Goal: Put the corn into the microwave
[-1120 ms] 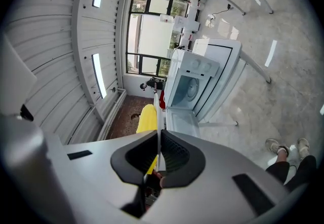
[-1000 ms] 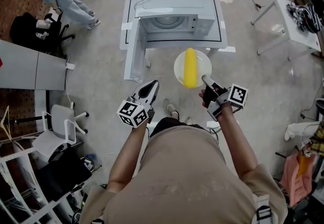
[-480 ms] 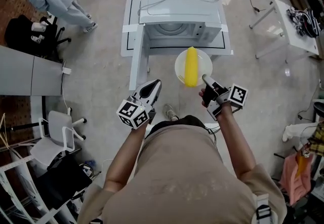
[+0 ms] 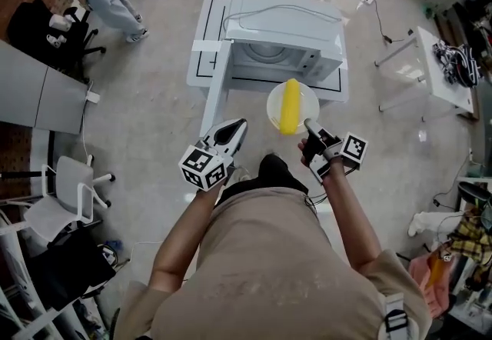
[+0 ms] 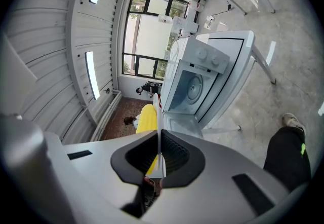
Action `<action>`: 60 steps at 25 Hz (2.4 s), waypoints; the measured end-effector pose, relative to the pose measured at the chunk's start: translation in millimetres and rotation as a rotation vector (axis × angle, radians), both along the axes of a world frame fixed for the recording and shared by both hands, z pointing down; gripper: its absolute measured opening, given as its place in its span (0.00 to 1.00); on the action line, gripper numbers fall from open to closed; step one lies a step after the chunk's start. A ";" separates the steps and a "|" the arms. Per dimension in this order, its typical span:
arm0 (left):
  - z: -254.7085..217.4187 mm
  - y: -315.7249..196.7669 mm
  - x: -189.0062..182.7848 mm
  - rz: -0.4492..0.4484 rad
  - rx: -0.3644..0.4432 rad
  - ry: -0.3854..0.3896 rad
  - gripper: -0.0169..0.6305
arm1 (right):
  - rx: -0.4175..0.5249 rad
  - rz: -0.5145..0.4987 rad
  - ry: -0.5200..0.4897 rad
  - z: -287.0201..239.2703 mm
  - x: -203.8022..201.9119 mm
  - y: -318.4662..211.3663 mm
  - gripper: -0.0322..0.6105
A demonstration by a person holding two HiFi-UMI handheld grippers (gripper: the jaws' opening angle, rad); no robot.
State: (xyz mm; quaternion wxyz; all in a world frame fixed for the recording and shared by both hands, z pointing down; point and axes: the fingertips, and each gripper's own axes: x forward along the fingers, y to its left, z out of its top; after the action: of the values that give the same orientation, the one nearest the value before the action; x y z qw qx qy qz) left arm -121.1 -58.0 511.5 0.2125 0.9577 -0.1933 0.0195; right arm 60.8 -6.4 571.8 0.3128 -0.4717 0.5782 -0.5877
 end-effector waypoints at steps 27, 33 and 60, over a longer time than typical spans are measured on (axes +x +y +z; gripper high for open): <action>14.1 -74.2 37.4 -0.142 0.000 -0.091 0.04 | -0.055 -0.040 0.028 111.5 56.3 -125.5 0.08; 29.4 -88.5 60.6 -0.162 0.012 -0.152 0.04 | -0.068 -0.041 0.024 143.5 66.1 -152.5 0.08; 87.8 -151.9 121.0 -0.189 -0.044 -0.300 0.04 | -0.094 0.083 -0.059 238.7 82.9 -249.4 0.08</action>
State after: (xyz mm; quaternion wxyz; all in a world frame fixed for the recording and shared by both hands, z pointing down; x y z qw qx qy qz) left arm -0.1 -209.8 599.3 0.2029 0.9167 -0.3116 0.1461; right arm 143.7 -255.8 810.6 0.3313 -0.4917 0.5205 -0.6144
